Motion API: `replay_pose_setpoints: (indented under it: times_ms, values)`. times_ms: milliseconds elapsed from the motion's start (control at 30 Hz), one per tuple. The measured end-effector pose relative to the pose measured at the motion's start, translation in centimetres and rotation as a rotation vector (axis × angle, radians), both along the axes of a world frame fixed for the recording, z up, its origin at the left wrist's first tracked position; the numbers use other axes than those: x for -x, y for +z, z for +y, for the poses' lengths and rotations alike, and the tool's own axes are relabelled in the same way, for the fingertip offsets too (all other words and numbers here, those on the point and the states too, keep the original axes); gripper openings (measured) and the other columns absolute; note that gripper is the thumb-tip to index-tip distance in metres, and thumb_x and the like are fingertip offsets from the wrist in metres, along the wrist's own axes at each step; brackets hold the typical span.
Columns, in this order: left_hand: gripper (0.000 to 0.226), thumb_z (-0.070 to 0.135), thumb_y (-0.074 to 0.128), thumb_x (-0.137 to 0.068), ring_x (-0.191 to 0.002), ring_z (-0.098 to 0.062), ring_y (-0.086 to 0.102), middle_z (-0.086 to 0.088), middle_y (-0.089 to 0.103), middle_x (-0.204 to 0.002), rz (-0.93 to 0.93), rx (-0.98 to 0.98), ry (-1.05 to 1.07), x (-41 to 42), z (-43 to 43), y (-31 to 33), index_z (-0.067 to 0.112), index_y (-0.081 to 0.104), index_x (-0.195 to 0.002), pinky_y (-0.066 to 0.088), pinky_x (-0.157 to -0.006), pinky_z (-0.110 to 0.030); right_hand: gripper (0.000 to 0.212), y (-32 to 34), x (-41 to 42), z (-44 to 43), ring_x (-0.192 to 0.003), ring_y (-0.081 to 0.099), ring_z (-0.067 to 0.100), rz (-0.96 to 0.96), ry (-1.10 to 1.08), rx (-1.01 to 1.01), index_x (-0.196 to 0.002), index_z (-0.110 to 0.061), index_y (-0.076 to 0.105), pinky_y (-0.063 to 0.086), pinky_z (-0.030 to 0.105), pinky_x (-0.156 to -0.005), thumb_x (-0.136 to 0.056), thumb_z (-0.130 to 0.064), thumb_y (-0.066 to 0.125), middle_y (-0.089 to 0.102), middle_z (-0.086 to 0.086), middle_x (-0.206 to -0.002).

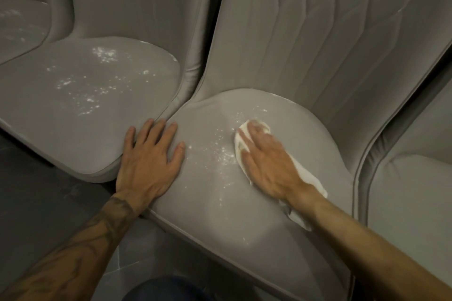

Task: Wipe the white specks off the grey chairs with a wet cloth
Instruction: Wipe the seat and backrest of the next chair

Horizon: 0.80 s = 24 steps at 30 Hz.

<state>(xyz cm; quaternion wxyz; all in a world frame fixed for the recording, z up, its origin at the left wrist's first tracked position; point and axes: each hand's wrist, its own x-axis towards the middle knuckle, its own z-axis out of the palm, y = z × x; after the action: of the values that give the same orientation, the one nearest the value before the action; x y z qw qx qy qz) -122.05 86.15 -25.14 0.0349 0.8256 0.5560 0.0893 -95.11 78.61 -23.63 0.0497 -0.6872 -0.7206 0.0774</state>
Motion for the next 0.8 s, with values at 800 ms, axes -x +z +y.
replay_pose_setpoints:
  times_ms: [800]
  values:
    - [0.065,0.054,0.027,-0.103,-0.154,-0.027,0.032,-0.006,0.043,-0.162,-0.028,-0.047,0.002,0.2,0.5,-0.9,0.020,0.045,-0.156,0.020,-0.127,-0.055,0.052,0.0,2.4,5.5,-0.160,0.012,0.029,-0.015,-0.047,-0.042,-0.162,-0.017,0.027,0.009,0.045,-0.131,-0.113,-0.032,0.020,0.021,0.012,-0.171]
